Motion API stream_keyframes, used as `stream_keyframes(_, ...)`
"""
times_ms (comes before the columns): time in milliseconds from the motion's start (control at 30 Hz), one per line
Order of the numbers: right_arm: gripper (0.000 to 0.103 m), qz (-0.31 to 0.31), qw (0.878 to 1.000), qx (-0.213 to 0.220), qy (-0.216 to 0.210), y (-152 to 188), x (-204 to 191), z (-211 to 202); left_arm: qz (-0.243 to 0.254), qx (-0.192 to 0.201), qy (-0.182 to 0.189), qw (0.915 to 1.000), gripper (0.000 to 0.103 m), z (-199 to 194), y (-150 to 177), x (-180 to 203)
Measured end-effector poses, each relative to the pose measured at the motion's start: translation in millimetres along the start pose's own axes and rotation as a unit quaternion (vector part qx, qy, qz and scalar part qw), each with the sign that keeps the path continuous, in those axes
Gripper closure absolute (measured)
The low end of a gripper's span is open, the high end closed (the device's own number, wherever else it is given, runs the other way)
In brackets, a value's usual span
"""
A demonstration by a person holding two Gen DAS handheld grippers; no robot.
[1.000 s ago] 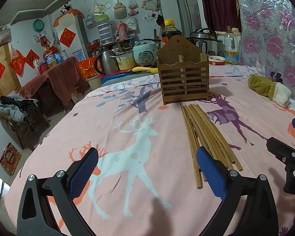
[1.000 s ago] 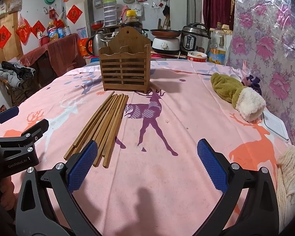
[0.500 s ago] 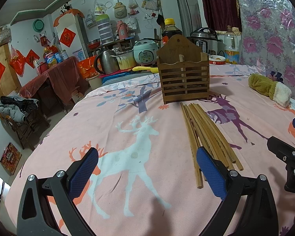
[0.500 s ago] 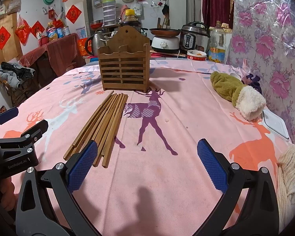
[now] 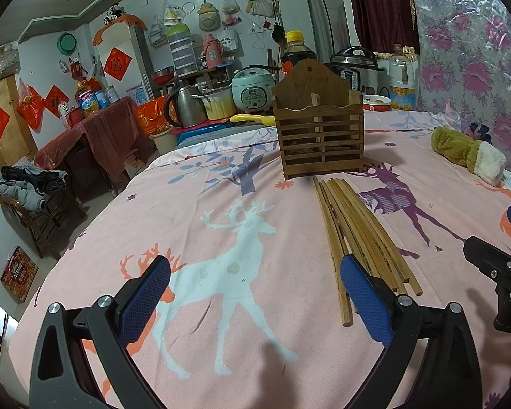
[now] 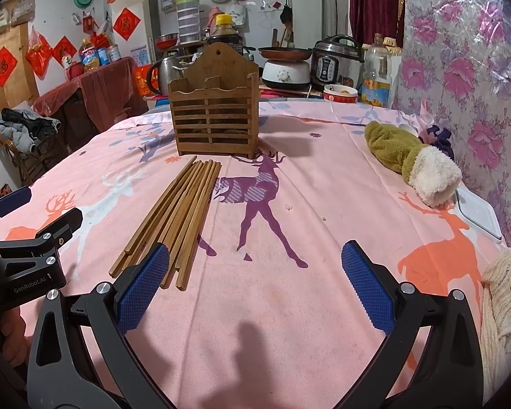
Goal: Organize utensils
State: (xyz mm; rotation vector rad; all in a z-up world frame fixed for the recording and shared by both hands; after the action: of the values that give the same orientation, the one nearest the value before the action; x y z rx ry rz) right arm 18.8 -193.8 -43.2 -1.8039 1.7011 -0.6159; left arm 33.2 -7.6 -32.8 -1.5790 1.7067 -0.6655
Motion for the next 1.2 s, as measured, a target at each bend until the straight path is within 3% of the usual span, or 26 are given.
stream_keyframes(767,0.006,0.003,1.0,-0.004,0.0,6,0,4,0.003,-0.009,0.002,1.0,0.005,1,5,-1)
stream_keyframes(1033,0.006,0.037,0.999,-0.017,-0.008,14,6,1,0.003,-0.078,0.037,0.9962,0.005,24,15,-2)
stream_keyframes(1200,0.006,0.088,0.995,-0.039,-0.037,15,16,1,0.021,-0.111,0.066,0.9914,0.005,32,24,7)
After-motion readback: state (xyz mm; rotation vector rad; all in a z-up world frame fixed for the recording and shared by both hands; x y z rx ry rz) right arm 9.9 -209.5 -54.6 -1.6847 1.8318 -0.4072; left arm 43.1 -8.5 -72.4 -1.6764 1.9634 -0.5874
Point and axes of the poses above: each gripper's, at about its wrist camera, not at the fingertips, and z roughly the way its jaws point, x to its right, y to its underside, the point moved 6 cm from there along z, roughly the way its jaws point, and after that the axes turned 3 degrees about y, right-handed, at the moved point
